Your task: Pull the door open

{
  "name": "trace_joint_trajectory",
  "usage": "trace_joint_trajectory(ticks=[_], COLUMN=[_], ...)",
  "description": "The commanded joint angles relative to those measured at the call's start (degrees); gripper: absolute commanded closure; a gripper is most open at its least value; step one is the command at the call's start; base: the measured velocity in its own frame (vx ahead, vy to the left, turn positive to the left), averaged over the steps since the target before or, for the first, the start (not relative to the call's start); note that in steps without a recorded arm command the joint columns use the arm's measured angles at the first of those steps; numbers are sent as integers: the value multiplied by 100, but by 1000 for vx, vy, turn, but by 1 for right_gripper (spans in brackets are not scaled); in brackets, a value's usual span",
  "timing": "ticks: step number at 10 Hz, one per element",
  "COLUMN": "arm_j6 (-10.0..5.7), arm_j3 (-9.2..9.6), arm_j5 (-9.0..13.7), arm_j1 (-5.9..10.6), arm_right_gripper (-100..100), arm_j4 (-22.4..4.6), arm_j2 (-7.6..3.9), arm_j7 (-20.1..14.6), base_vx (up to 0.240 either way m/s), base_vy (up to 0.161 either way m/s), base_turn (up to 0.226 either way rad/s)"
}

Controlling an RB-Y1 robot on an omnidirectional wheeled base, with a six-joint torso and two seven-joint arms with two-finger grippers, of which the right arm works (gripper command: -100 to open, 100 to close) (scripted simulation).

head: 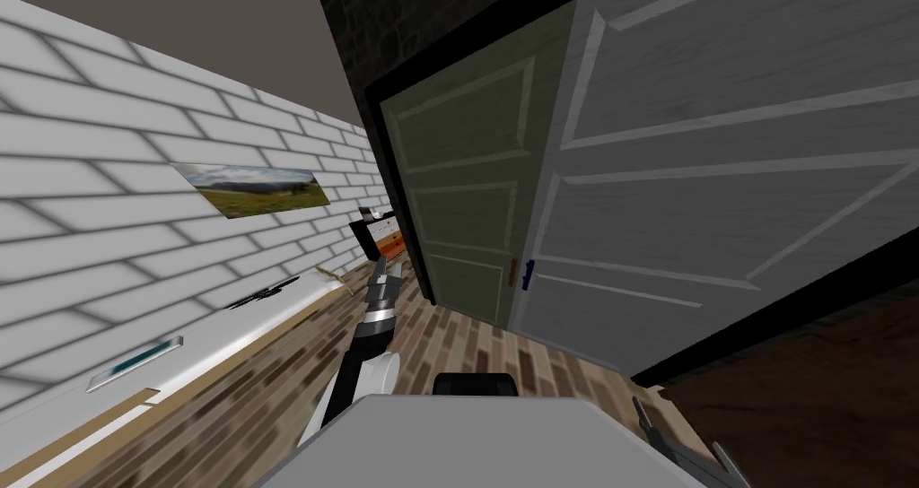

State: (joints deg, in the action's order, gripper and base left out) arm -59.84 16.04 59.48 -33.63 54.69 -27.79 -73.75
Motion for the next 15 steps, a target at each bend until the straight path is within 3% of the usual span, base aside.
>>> trace_joint_trajectory(ticks=[1,7,13,14,15], arm_j6=[27,72,113,57,57], arm_j3=[8,118,291,300,300], arm_j5=[-18,-131,-284,-292,-292], arm_j1=[145,620,1153,1114,1114], arm_right_gripper=[-100,-100,-100,-100,100], arm_j4=[-11,151,427,292,292], arm_j2=[-9,42,164,172,172], arm_j7=[-52,-162,-208,-254,-254], base_vx=[207,190,209,102,-15], base_vy=[-25,-32,8,10,2], base_turn=[86,97,124,17,-12])
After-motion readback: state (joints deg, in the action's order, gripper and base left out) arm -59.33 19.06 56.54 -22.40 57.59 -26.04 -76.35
